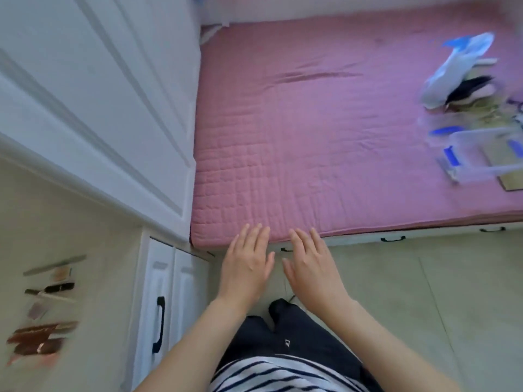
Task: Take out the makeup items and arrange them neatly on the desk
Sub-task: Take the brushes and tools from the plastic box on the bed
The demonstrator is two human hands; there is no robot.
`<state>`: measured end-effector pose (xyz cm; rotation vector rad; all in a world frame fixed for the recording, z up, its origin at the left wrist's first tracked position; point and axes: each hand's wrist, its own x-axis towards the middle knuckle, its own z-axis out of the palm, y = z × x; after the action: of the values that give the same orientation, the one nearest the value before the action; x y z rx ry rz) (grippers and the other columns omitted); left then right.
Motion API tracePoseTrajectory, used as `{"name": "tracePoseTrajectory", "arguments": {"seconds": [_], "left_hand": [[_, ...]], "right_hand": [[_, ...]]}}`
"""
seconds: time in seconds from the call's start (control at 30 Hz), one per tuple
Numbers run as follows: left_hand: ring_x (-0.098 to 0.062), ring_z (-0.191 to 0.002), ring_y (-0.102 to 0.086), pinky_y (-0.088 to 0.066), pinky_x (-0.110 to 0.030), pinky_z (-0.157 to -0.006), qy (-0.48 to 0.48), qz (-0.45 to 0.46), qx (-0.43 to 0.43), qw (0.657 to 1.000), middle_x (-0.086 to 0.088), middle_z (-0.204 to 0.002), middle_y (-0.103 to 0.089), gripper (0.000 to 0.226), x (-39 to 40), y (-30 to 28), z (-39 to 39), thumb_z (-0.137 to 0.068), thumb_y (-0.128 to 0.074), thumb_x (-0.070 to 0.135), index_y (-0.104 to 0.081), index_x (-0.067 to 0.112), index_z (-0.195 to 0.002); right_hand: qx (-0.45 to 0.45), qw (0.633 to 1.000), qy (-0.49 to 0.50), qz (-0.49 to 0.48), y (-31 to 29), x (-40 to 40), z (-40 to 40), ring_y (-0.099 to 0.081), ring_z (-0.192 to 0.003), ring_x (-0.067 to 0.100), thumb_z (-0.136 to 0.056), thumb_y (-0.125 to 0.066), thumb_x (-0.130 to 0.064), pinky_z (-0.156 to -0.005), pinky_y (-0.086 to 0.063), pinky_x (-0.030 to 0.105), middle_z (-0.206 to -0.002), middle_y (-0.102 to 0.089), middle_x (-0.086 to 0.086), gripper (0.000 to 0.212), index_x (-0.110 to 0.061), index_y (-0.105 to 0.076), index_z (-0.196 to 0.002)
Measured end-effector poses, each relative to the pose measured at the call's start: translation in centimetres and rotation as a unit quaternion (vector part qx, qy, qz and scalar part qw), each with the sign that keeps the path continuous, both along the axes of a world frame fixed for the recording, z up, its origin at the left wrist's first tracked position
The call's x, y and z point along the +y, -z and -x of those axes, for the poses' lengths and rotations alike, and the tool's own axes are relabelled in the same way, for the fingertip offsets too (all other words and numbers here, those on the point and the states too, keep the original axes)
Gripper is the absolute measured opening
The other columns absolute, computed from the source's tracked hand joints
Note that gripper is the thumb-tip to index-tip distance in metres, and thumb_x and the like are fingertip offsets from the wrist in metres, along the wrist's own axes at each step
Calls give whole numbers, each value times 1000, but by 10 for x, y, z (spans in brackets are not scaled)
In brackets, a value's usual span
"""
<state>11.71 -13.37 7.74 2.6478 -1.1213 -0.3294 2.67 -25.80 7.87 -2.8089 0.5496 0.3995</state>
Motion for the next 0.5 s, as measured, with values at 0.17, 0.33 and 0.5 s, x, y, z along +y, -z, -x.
{"name": "tracePoseTrajectory", "arguments": {"seconds": [0.17, 0.33, 0.5], "left_hand": [[-24, -141, -32, -28, -43, -114, 90, 2, 18, 996, -8, -146, -44, 51, -72, 6, 34, -96, -52, 30, -43, 10, -141], [-24, -143, -27, -25, -42, -116, 196, -18, 13, 980, -5, -149, -40, 51, -142, 9, 65, -97, -50, 30, -40, 12, -143], [-19, -146, -14, -18, -36, -117, 323, -43, -2, 945, 1, -155, -28, 52, -209, 8, 95, -99, -38, 34, -28, 18, -148]], "right_hand": [[5, 995, 96, -12, 3, -55, 55, -1, -148, 28, -101, -25, -41, -120, -7, 40, -159, -13, 8, 63, -8, -7, -152], [-6, 974, 224, -22, 0, -102, 110, -2, -147, 30, -101, -29, -40, -120, -8, 40, -158, -17, 8, 63, -9, -10, -152], [-18, 942, 334, -25, -2, -135, 160, -1, -148, 27, -101, -27, -42, -120, -10, 36, -158, -18, 4, 61, -12, -12, -152]]}}
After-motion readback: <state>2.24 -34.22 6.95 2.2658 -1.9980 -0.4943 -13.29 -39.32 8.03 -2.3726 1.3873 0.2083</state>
